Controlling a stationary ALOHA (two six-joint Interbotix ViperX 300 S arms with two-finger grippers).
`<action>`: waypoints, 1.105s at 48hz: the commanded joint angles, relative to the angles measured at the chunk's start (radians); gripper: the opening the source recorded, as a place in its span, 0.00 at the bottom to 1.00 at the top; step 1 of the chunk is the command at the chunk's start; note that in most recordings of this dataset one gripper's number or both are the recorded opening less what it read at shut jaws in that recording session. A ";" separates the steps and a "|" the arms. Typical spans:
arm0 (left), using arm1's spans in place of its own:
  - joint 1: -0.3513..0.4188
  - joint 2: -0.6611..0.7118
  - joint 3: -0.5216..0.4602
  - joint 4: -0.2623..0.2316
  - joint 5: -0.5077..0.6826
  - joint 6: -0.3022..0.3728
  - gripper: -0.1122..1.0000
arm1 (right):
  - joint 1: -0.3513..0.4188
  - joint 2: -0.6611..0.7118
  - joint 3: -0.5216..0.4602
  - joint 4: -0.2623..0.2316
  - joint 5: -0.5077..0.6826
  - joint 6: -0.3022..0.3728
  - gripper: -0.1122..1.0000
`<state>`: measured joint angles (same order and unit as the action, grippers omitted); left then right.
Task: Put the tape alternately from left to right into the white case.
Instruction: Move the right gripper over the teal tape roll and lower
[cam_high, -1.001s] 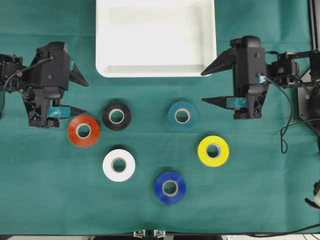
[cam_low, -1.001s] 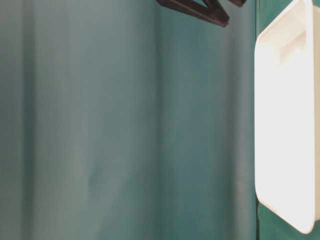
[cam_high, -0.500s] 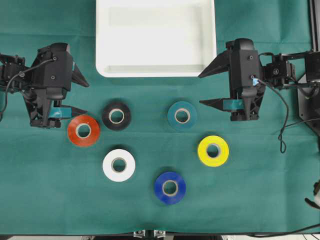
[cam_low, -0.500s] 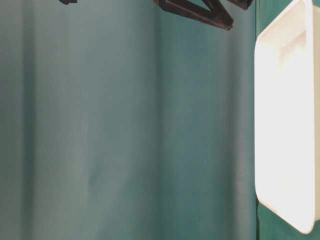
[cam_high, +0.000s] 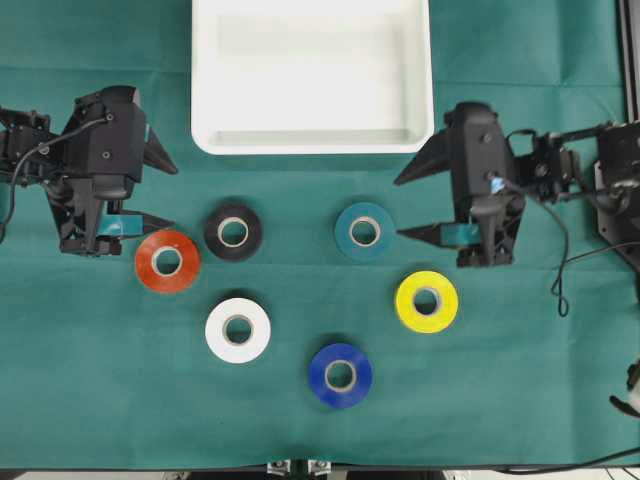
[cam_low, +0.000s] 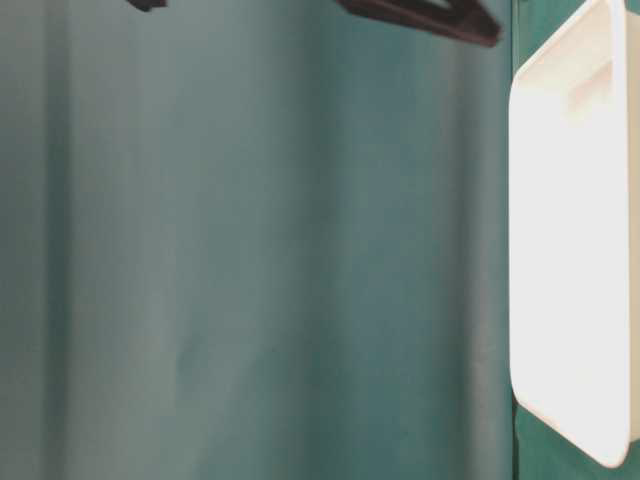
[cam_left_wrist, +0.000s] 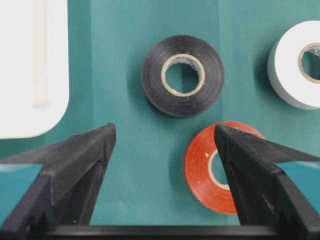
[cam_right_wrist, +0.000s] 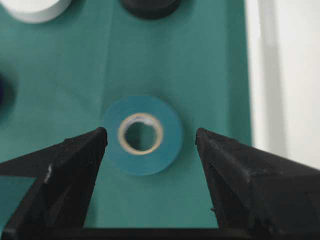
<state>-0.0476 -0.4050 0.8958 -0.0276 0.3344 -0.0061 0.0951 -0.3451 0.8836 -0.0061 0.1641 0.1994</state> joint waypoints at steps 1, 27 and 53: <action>-0.006 -0.005 -0.025 -0.002 -0.006 0.000 0.89 | 0.025 0.020 -0.034 0.000 -0.008 0.018 0.83; -0.006 -0.005 -0.018 -0.002 -0.005 0.000 0.89 | 0.067 0.163 -0.106 0.000 0.009 0.069 0.83; -0.006 -0.003 -0.018 -0.002 -0.005 0.000 0.89 | 0.058 0.299 -0.138 -0.002 0.009 0.074 0.83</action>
<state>-0.0476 -0.4034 0.8958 -0.0276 0.3329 -0.0046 0.1595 -0.0506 0.7670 -0.0061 0.1764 0.2715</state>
